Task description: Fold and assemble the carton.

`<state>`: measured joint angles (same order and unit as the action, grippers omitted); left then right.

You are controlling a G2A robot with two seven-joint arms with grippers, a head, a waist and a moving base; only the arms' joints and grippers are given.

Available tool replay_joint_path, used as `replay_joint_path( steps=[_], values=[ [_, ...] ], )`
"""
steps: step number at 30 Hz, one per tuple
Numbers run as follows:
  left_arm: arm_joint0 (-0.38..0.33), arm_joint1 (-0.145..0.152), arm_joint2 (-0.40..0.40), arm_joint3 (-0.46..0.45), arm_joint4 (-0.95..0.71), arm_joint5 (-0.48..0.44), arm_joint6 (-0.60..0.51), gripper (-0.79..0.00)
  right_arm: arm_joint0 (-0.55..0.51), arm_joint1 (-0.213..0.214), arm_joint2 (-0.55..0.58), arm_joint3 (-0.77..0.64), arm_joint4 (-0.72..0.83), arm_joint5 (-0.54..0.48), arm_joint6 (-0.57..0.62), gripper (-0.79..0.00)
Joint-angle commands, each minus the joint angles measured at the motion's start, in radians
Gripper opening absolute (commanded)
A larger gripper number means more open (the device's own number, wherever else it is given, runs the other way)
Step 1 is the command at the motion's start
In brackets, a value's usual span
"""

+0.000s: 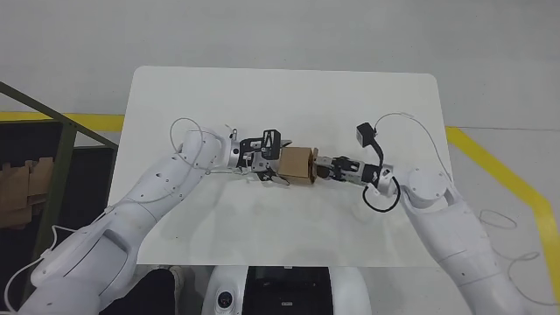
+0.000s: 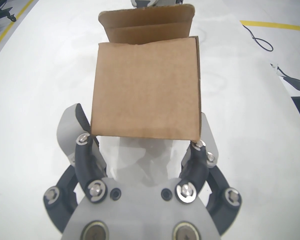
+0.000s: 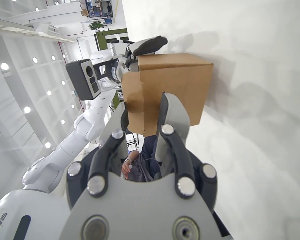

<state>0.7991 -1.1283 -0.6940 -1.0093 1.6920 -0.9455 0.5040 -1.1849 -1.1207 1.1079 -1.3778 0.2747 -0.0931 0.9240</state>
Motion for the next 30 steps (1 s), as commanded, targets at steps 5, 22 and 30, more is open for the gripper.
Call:
replay_joint_path(
  steps=[5,22,30],
  values=[
    [0.000,-0.001,0.001,-0.003,0.001,0.000,-0.005,-0.058,0.000,0.002,-0.001,-0.001,-0.026,0.015,-0.002,-0.597],
    [0.001,-0.002,0.000,-0.004,-0.007,0.000,-0.014,-0.071,0.011,0.001,-0.026,0.003,-0.081,0.053,-0.021,-0.619],
    [0.001,-0.002,-0.001,-0.001,-0.007,-0.001,-0.010,-0.071,0.030,-0.005,-0.046,0.024,-0.083,0.055,-0.023,-0.591]
  ],
)
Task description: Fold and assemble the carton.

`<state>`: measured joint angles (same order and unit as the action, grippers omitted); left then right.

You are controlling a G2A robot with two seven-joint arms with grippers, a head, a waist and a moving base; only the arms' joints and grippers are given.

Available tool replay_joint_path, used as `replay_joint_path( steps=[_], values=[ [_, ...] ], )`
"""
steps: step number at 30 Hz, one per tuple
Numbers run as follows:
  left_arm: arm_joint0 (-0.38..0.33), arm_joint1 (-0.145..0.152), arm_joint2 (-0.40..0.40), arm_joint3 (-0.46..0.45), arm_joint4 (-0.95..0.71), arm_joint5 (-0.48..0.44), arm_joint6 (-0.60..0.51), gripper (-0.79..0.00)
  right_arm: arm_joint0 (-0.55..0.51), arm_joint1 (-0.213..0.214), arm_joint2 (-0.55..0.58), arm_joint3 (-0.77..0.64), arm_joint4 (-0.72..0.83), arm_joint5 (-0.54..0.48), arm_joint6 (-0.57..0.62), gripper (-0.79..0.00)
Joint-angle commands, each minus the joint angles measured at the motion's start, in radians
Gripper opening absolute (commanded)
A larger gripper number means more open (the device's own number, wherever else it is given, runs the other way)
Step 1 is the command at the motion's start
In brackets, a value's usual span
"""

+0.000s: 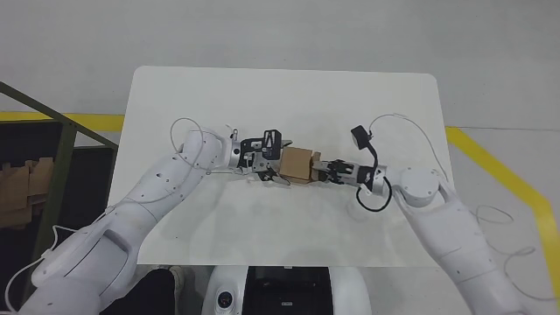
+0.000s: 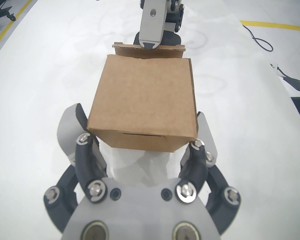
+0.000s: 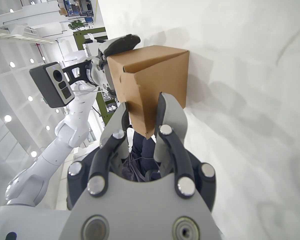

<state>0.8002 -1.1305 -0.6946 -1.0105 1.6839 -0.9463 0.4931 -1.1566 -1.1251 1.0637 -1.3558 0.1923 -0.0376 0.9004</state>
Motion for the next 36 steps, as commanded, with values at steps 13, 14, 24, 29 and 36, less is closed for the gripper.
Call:
replay_joint_path(
  steps=[13,14,24,29,36],
  values=[
    [0.004,0.003,-0.003,0.002,0.006,0.005,0.010,-0.068,0.011,-0.005,-0.015,0.012,-0.010,-0.002,-0.018,-0.625],
    [0.004,0.003,-0.004,0.001,0.006,0.005,0.010,-0.071,0.012,-0.005,-0.016,0.013,-0.011,-0.002,-0.019,-0.628],
    [0.007,0.005,-0.007,-0.004,0.008,0.004,0.010,-0.065,0.016,-0.008,-0.019,0.021,-0.013,-0.003,-0.027,-0.643],
    [0.009,0.006,-0.009,-0.006,0.008,0.003,0.009,-0.055,0.014,-0.007,-0.017,0.017,-0.016,-0.002,-0.031,-0.643],
    [0.012,0.008,-0.010,-0.010,0.010,0.004,0.011,-0.055,0.023,-0.011,-0.029,0.002,-0.031,0.014,-0.043,-0.650]
  ],
)
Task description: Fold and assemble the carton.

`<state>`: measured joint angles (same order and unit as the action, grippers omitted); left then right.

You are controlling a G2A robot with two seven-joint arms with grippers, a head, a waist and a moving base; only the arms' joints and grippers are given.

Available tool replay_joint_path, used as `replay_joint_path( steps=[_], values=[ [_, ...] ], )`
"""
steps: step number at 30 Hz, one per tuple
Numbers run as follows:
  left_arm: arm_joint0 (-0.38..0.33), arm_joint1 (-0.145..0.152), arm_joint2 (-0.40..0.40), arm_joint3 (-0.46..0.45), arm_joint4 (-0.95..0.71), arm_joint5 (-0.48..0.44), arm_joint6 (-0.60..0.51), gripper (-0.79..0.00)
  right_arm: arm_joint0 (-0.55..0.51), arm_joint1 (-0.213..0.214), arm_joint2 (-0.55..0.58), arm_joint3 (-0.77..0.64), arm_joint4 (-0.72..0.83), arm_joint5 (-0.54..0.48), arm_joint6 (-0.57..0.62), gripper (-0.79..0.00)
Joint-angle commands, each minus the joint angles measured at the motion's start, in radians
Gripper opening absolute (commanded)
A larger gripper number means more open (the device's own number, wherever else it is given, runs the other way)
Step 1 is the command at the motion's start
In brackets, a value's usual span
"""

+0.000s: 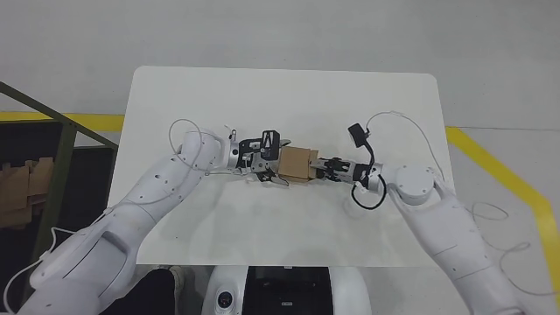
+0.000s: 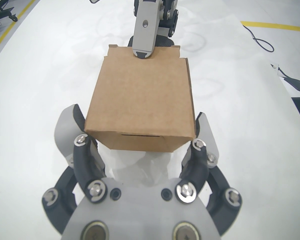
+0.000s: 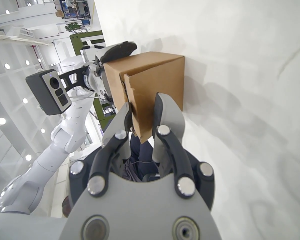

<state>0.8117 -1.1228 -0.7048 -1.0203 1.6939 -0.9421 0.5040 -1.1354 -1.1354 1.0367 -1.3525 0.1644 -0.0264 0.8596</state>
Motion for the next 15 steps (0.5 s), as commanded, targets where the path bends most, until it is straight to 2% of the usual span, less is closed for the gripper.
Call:
replay_joint_path(
  steps=[1,15],
  values=[
    [0.000,0.001,-0.001,-0.001,0.000,-0.001,0.000,-0.058,0.003,-0.001,-0.004,-0.004,-0.005,0.005,-0.003,-0.646],
    [0.003,0.002,-0.002,-0.006,0.003,0.000,-0.002,-0.058,0.010,-0.005,-0.026,-0.048,-0.067,0.049,-0.033,-0.631]
  ],
)
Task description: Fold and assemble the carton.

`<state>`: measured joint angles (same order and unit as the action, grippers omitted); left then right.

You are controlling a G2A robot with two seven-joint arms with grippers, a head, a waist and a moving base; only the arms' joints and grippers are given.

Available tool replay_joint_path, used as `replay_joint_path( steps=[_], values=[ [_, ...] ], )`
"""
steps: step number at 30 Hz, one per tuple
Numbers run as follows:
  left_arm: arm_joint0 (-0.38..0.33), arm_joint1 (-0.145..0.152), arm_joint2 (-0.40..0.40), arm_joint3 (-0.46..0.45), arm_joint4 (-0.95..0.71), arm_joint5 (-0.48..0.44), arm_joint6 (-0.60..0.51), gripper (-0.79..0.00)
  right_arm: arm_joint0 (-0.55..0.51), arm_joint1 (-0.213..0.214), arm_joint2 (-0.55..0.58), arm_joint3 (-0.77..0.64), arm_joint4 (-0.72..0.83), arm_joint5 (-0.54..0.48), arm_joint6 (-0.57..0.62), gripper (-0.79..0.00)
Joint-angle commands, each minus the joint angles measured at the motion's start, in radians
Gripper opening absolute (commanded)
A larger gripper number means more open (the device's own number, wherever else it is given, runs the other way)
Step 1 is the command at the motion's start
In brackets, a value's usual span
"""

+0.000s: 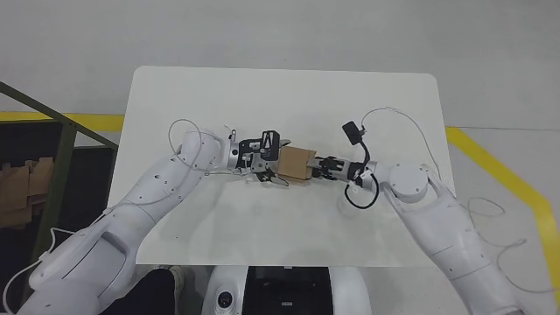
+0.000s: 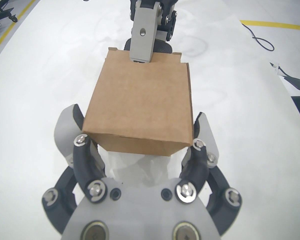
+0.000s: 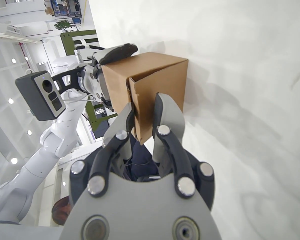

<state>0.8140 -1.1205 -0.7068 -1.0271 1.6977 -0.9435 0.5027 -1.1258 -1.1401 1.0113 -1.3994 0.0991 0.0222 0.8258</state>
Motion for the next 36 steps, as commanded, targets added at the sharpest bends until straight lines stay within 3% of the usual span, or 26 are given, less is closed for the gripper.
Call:
replay_joint_path(
  steps=[1,7,25,36],
  values=[
    [0.001,0.000,-0.001,0.001,-0.001,0.002,-0.002,-0.062,0.000,0.000,-0.001,-0.002,-0.003,-0.002,0.002,-0.622],
    [0.000,0.000,-0.001,0.003,-0.003,0.001,-0.004,-0.058,-0.017,0.006,0.016,-0.015,-0.016,-0.009,0.003,-0.539],
    [-0.003,-0.003,0.003,0.004,-0.006,0.001,-0.014,-0.065,-0.089,0.027,0.087,-0.088,-0.034,-0.010,0.004,-0.625],
    [-0.007,-0.005,0.007,0.004,-0.005,-0.001,-0.020,-0.068,-0.059,0.018,0.043,-0.080,-0.044,0.001,0.010,-0.665]
  ],
)
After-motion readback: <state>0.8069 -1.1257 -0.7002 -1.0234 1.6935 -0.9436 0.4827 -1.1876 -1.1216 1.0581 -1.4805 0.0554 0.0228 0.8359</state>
